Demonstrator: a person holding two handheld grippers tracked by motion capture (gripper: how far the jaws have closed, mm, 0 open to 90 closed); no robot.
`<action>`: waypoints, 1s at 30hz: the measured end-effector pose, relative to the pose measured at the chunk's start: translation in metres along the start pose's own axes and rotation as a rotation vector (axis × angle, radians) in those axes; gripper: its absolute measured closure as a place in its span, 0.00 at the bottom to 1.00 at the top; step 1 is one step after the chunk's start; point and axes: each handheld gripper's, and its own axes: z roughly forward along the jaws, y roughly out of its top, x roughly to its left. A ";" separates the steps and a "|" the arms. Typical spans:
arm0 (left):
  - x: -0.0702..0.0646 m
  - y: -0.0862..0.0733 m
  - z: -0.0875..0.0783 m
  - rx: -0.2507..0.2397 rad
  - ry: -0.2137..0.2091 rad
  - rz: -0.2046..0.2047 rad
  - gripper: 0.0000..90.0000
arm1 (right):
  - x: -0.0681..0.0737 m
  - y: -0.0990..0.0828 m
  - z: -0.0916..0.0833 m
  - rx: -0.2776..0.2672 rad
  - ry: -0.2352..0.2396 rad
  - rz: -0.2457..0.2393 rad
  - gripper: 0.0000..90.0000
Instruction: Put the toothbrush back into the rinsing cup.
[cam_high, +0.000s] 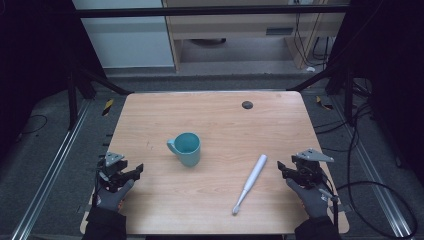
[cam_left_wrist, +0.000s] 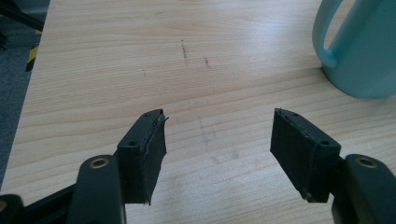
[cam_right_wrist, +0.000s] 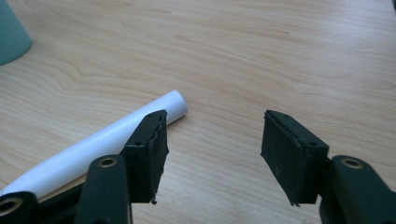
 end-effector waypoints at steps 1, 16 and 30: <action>-0.001 0.000 0.000 0.002 -0.001 0.002 0.39 | 0.001 0.000 0.000 0.004 0.004 -0.004 0.48; 0.002 -0.004 0.004 0.018 0.009 0.013 0.37 | 0.041 0.002 0.001 0.086 0.185 -0.084 0.78; 0.001 -0.004 0.005 0.010 0.005 0.014 0.36 | 0.069 -0.002 0.005 0.144 0.311 -0.140 0.99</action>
